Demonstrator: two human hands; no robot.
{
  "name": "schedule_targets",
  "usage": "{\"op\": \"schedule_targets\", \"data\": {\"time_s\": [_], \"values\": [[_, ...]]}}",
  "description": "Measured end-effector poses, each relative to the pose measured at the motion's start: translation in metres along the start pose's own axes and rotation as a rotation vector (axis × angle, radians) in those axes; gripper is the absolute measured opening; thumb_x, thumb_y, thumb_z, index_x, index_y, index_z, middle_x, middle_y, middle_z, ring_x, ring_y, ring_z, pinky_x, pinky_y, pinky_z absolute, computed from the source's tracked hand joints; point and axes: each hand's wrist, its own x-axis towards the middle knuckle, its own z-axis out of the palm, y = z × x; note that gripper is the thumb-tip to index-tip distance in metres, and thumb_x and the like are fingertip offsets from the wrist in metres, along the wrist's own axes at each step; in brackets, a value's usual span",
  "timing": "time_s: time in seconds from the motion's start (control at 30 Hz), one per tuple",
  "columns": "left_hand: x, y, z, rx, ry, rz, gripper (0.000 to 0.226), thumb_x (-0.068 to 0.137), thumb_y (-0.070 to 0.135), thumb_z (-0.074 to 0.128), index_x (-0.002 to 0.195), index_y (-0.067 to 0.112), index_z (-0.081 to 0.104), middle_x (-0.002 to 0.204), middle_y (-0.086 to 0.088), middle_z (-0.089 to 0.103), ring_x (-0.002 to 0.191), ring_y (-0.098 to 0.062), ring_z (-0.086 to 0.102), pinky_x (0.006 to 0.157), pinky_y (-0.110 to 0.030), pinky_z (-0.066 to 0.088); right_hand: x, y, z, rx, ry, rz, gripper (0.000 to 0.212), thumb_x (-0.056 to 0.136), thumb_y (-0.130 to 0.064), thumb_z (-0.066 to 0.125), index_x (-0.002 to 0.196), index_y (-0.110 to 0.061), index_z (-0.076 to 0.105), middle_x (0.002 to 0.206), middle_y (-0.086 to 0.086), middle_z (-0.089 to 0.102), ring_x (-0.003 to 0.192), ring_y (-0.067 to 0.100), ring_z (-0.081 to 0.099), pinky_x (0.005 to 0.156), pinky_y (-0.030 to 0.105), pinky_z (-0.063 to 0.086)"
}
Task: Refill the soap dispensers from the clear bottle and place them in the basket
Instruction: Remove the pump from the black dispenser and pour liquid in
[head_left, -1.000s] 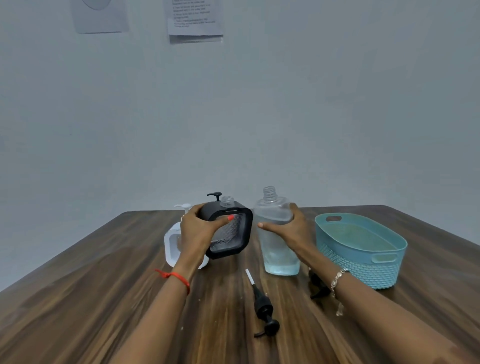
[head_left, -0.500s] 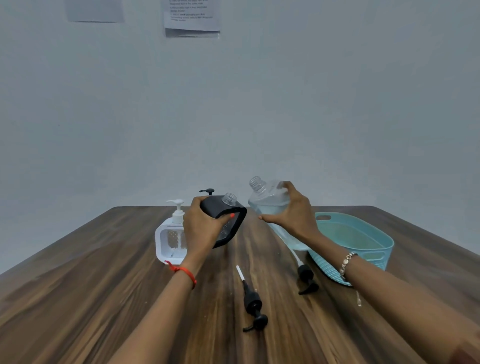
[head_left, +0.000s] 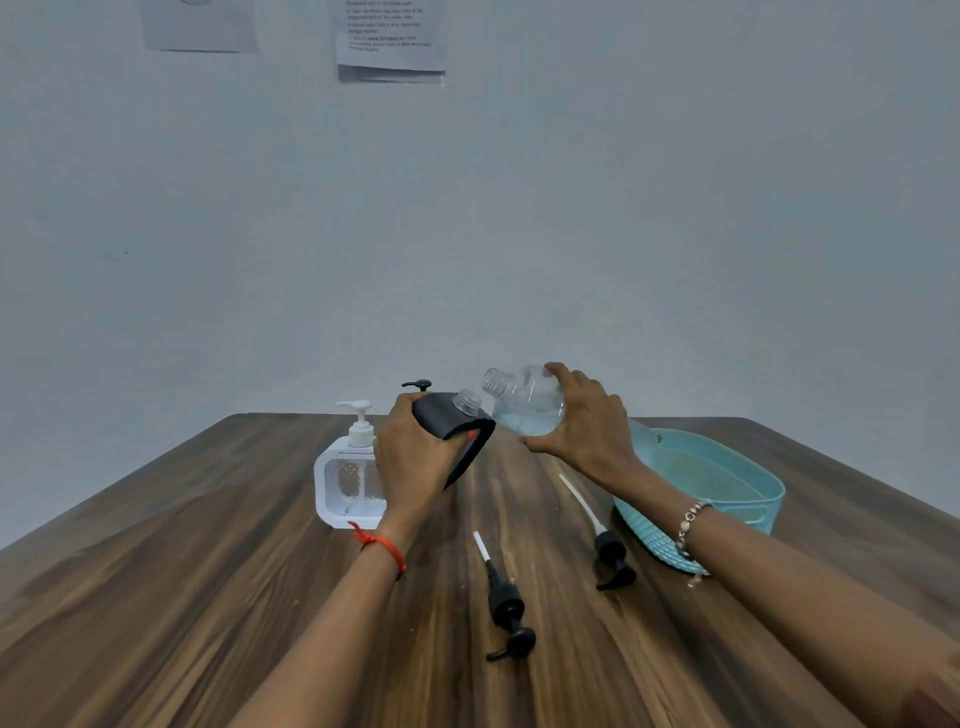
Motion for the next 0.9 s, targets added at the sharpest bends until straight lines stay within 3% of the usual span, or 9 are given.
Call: {"op": "schedule_targets", "data": {"time_s": [0.2, 0.57, 0.9], "values": [[-0.002, 0.004, -0.002, -0.024, -0.007, 0.017, 0.060, 0.059, 0.028, 0.085, 0.111, 0.013, 0.060, 0.108, -0.003, 0.067, 0.100, -0.021, 0.061, 0.086, -0.041, 0.050, 0.002, 0.002, 0.001, -0.095, 0.000, -0.043, 0.081, 0.060, -0.046, 0.077, 0.129, -0.020, 0.043, 0.109, 0.005, 0.057, 0.097, 0.027, 0.053, 0.074, 0.032, 0.030], [-0.001, 0.006, -0.004, -0.033, 0.018, 0.014, 0.060, 0.058, 0.031, 0.084, 0.111, 0.016, 0.060, 0.110, 0.000, 0.067, 0.102, -0.020, 0.061, 0.087, -0.042, 0.049, 0.004, -0.002, -0.003, -0.206, -0.042, -0.093, 0.082, 0.067, -0.047, 0.073, 0.136, -0.020, 0.037, 0.116, 0.007, 0.055, 0.101, 0.027, 0.050, 0.082, 0.038, 0.036], [-0.006, 0.005, -0.005, -0.011, 0.021, 0.013, 0.055, 0.057, 0.030, 0.085, 0.104, 0.016, 0.060, 0.100, -0.002, 0.067, 0.093, -0.023, 0.061, 0.076, -0.034, 0.049, 0.003, -0.007, -0.010, -0.256, -0.061, -0.103, 0.078, 0.068, -0.041, 0.073, 0.134, -0.021, 0.037, 0.112, 0.007, 0.055, 0.100, 0.027, 0.050, 0.083, 0.040, 0.036]]}}
